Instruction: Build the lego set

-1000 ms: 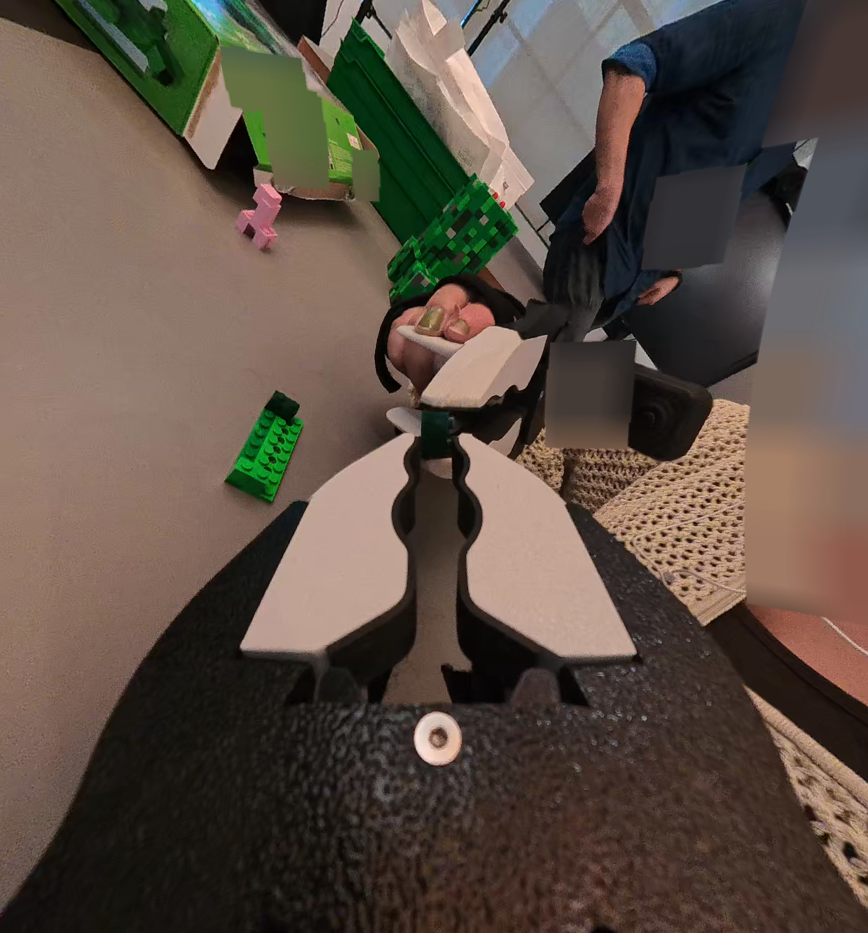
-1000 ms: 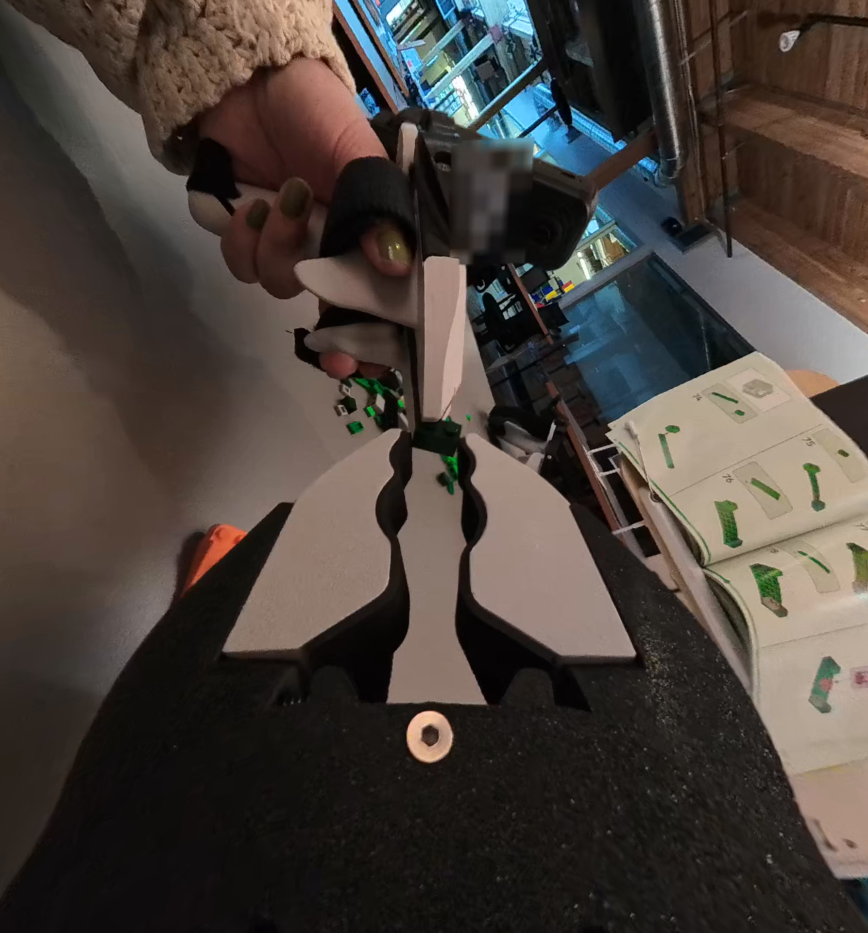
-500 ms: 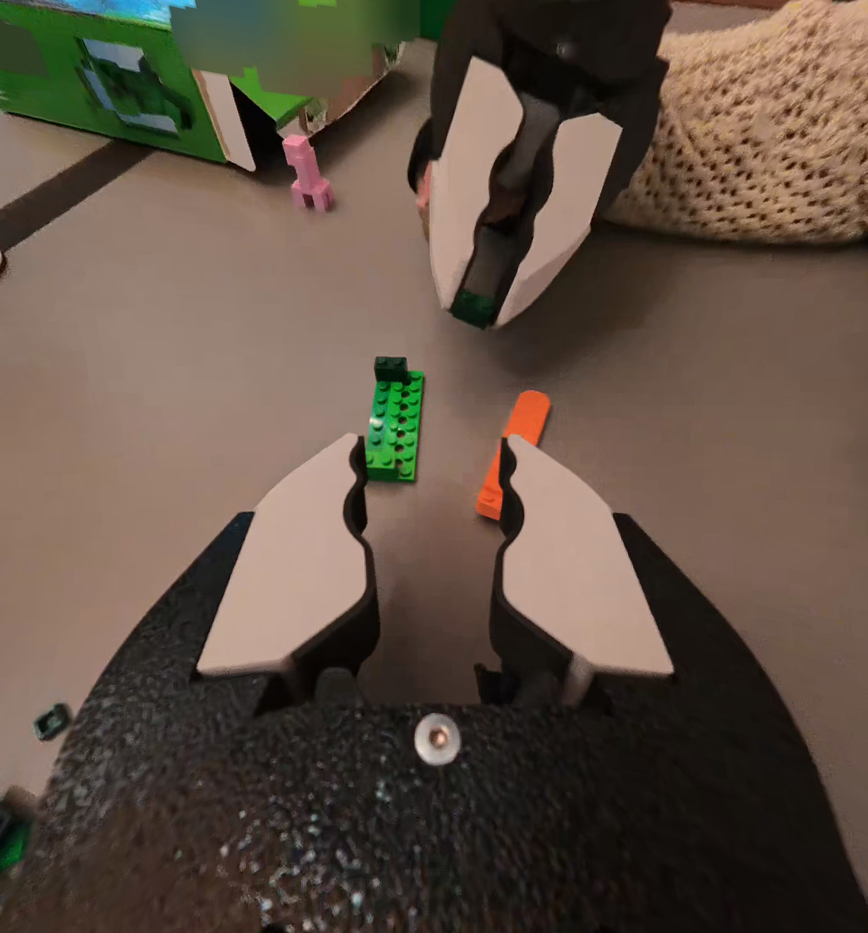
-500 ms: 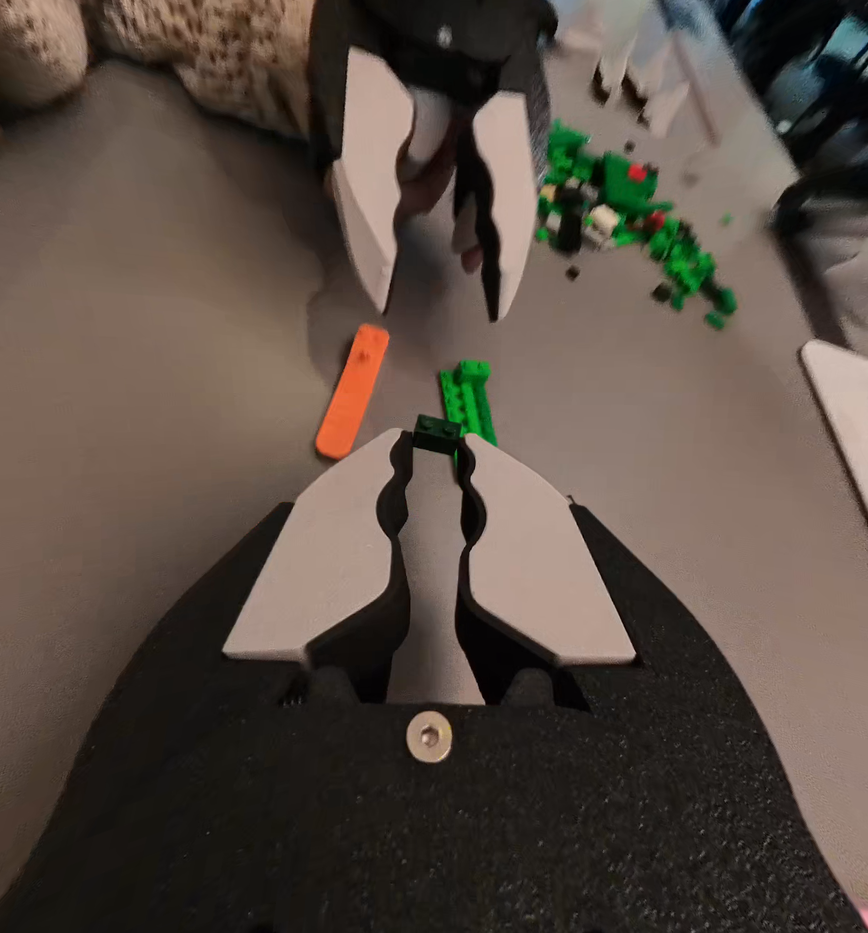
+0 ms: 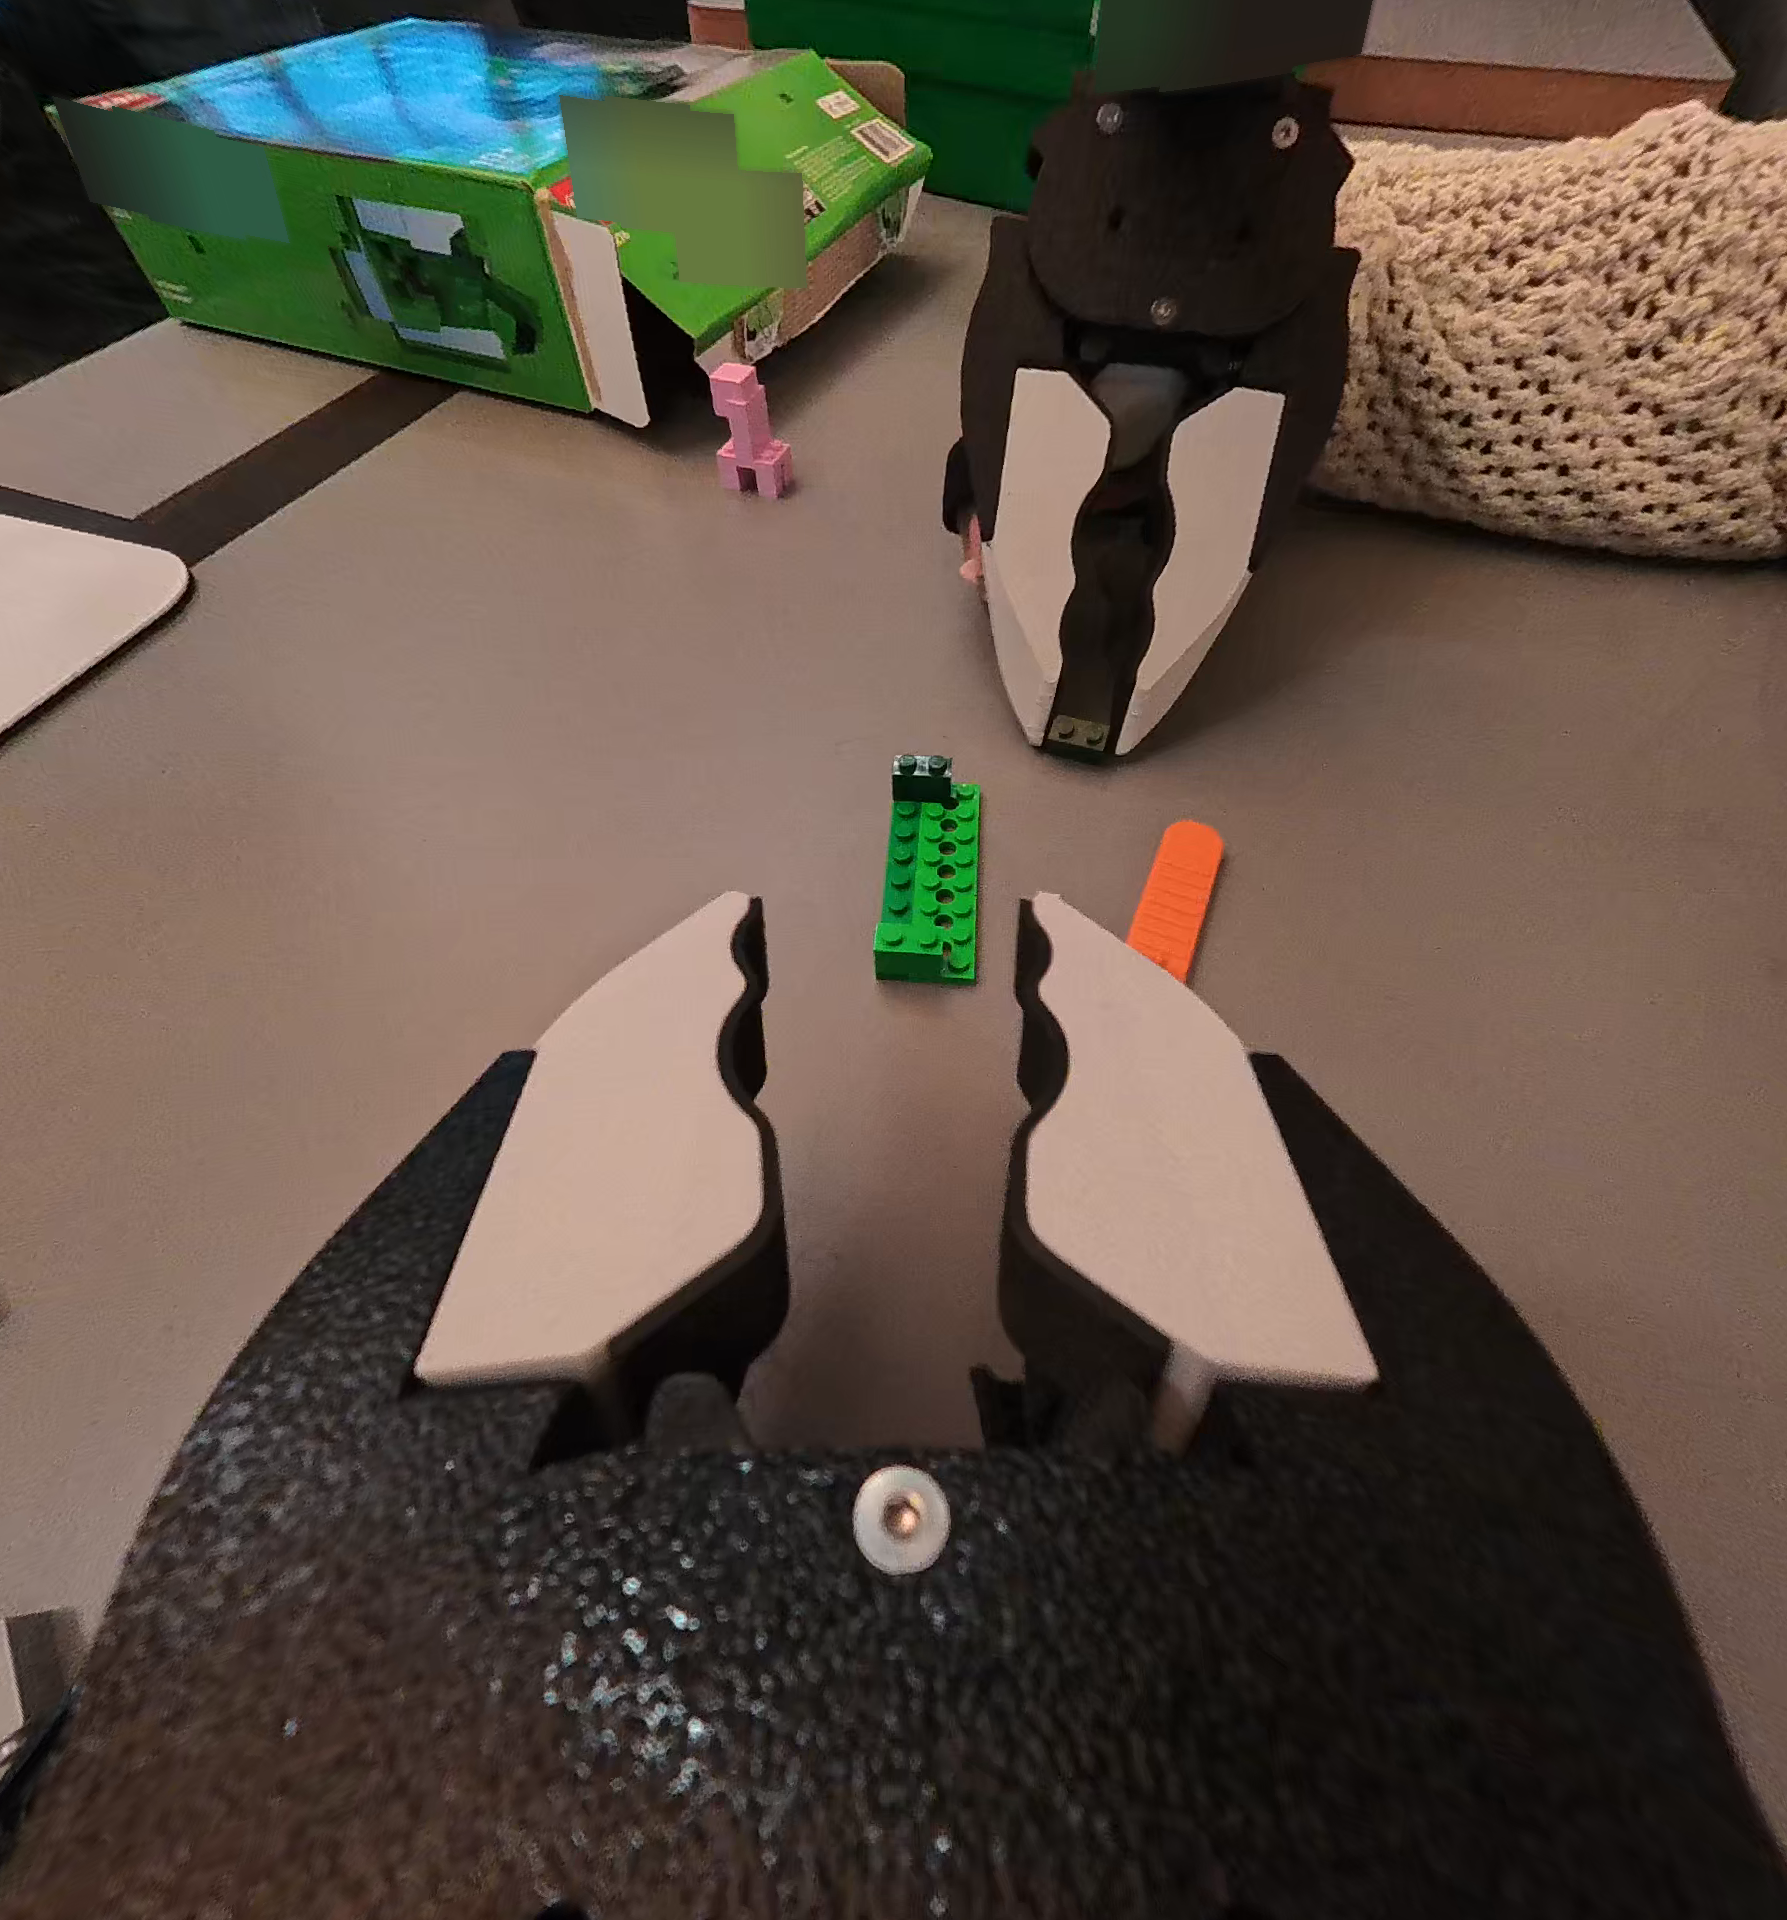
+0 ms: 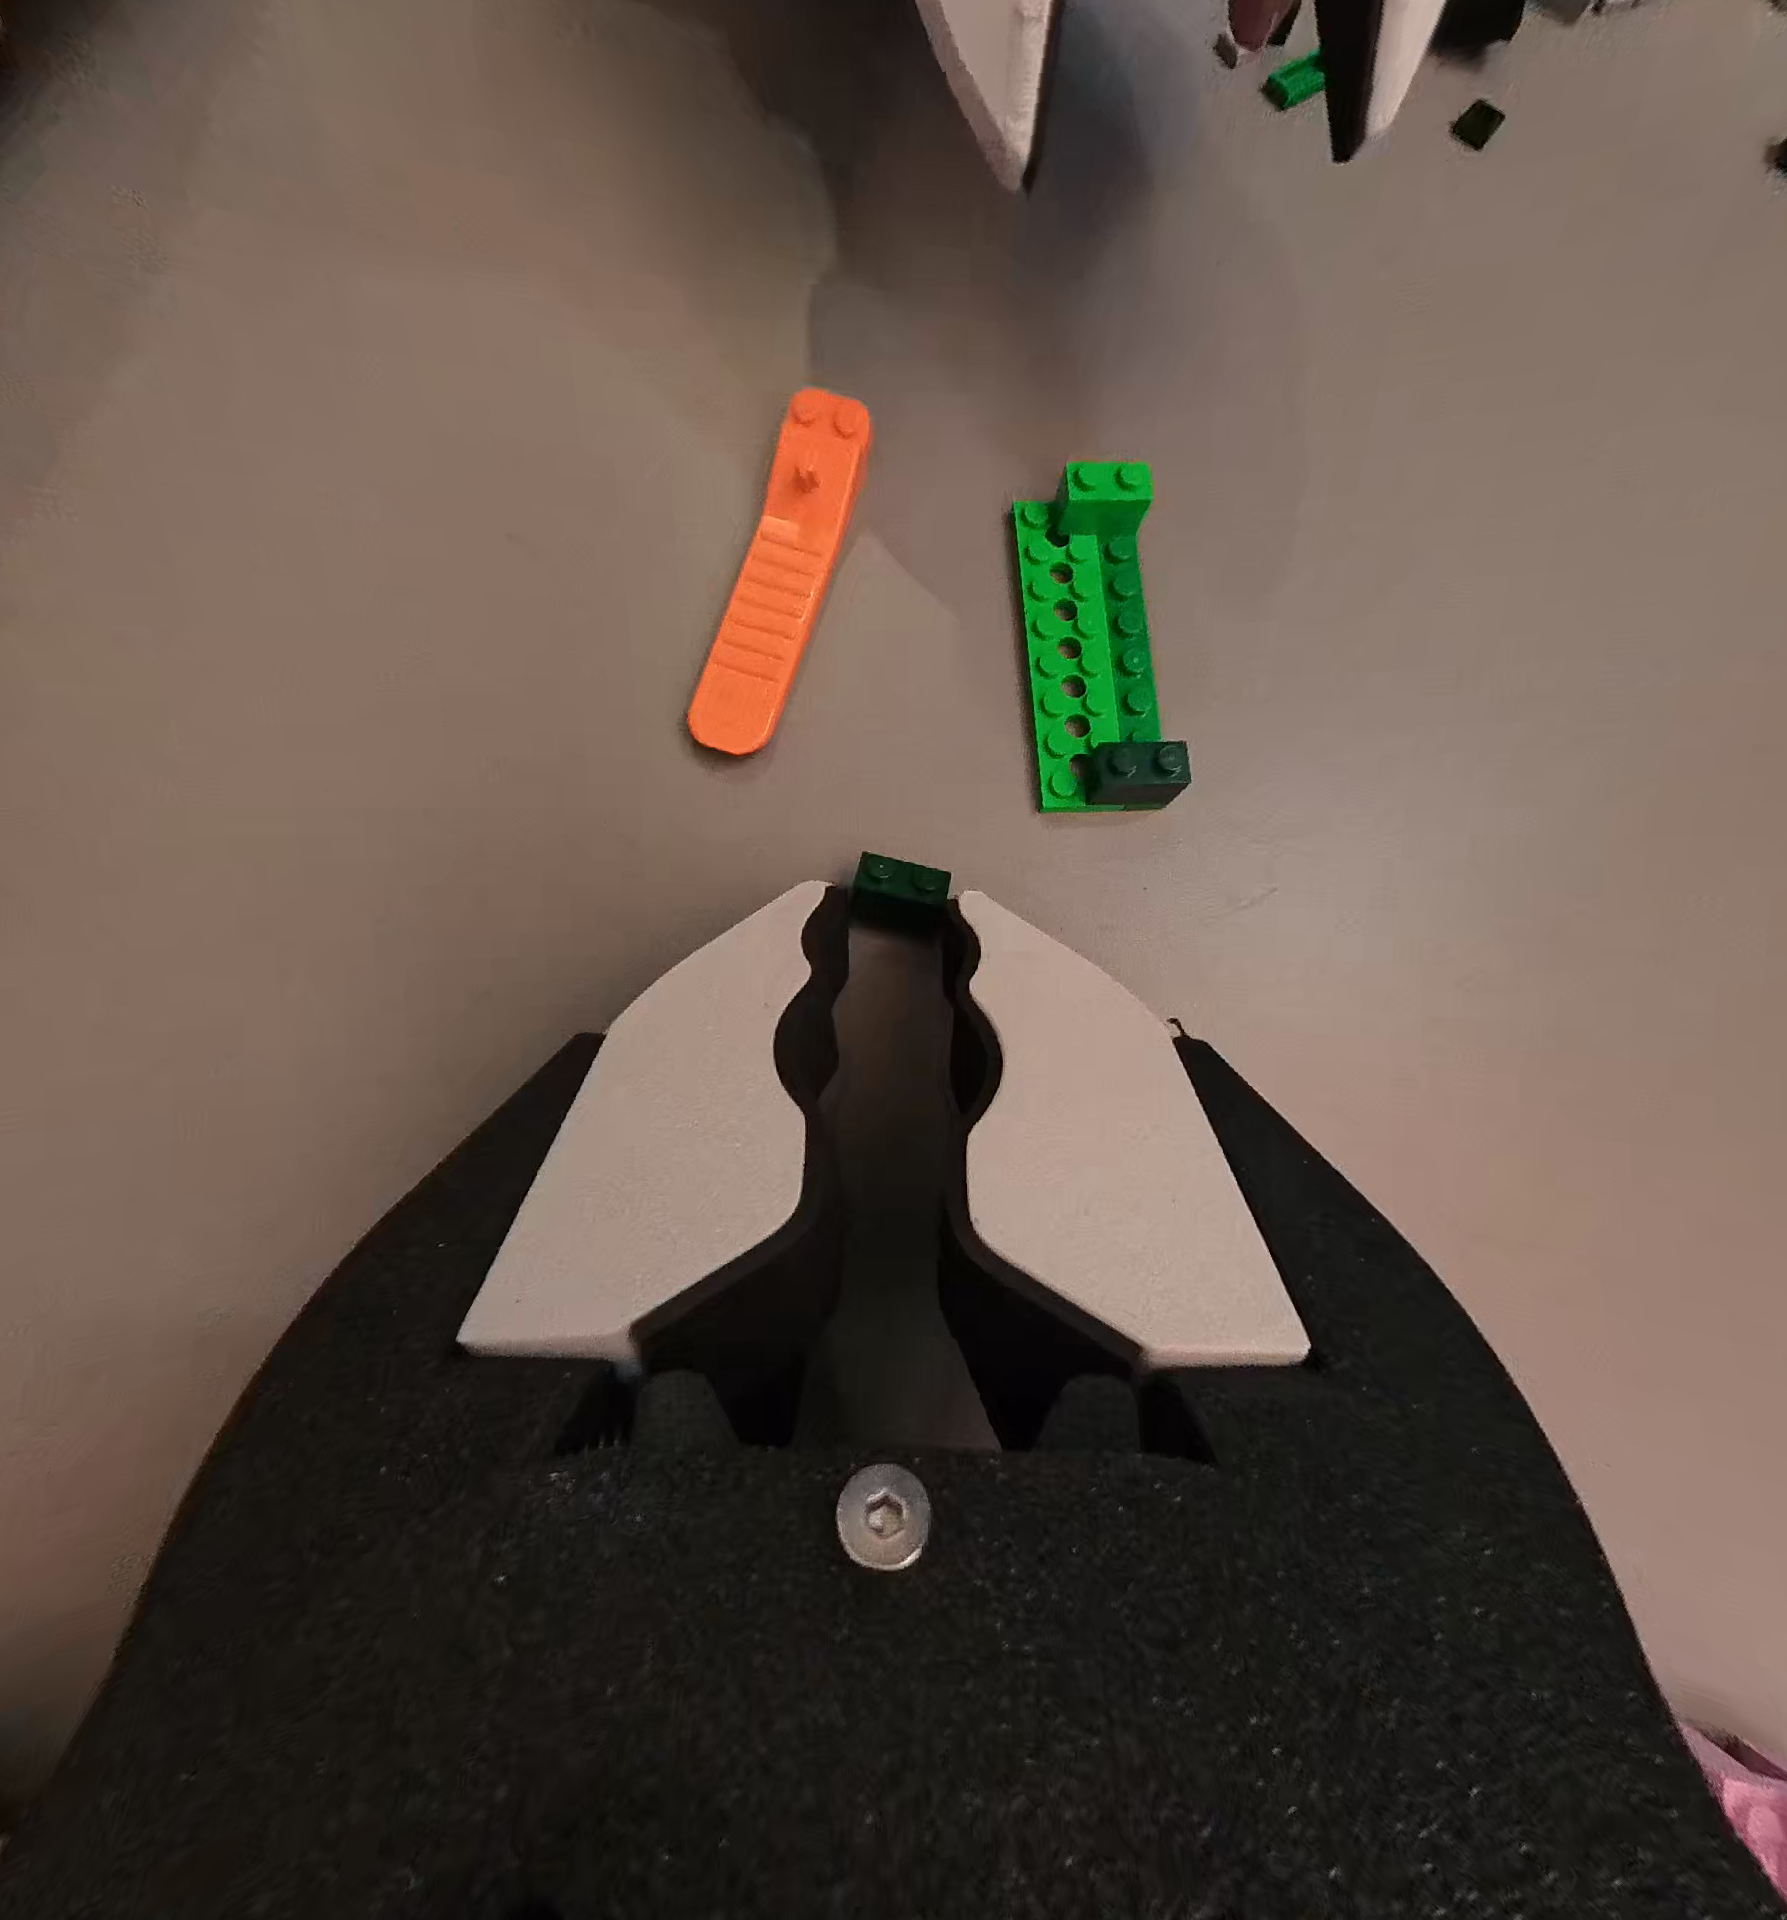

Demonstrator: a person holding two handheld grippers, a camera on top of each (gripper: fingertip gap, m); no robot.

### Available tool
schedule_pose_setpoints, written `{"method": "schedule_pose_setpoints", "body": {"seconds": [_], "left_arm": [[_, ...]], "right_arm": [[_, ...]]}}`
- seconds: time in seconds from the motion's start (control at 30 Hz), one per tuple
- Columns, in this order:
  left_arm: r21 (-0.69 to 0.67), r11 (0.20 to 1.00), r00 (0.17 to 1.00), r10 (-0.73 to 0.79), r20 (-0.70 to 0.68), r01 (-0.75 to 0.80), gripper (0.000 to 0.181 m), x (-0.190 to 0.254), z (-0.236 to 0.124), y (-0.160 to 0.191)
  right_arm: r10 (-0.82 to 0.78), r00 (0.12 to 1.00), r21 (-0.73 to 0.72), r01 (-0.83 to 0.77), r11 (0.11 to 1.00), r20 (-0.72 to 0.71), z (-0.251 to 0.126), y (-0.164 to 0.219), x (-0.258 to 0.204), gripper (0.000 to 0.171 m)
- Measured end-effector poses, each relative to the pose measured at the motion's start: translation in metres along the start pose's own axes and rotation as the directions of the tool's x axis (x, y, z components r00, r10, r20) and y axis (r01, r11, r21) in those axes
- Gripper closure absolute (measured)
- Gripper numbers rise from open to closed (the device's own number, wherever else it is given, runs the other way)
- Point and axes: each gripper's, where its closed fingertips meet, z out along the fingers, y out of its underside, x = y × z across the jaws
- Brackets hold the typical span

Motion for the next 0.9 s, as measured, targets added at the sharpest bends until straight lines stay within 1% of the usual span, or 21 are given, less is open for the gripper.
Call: {"method": "schedule_pose_setpoints", "body": {"seconds": [0.07,0.23,0.37,0.5,0.57,0.7,0.9], "left_arm": [[-0.005,1.000,1.000,0.011,-0.007,-0.011,0.135,0.002,0.001,0.001],[-0.035,0.999,0.999,0.036,-0.013,-0.037,0.133,0.007,0.003,0.009],[-0.021,0.999,0.999,0.033,-0.012,-0.033,0.133,0.008,0.002,0.009],[-0.019,1.000,1.000,0.023,-0.008,-0.023,0.131,0.006,-0.002,0.011],[-0.018,1.000,1.000,-0.004,-0.021,0.004,0.130,0.008,-0.003,0.011],[-0.020,1.000,1.000,-0.012,-0.025,0.011,0.130,0.010,-0.004,0.011],[-0.047,0.999,1.000,0.015,-0.013,-0.015,0.131,0.011,-0.002,0.014]], "right_arm": [[0.001,1.000,0.001,-0.001,1.000,0.003,0.000,0.000,0.000,0.153],[0.041,0.999,0.009,-0.041,0.999,0.013,-0.003,0.002,-0.001,0.137],[0.038,0.999,0.004,-0.038,0.999,-0.039,-0.008,0.006,0.002,0.135],[0.012,0.989,0.101,0.003,0.995,-0.150,-0.013,-0.006,0.003,0.134],[-0.002,0.983,0.112,0.023,0.993,-0.183,-0.014,-0.006,-0.001,0.134],[0.032,0.983,0.117,-0.010,0.993,-0.182,-0.017,0.000,-0.010,0.134],[0.080,0.979,0.147,-0.053,0.988,-0.186,-0.021,0.000,-0.006,0.133]]}}
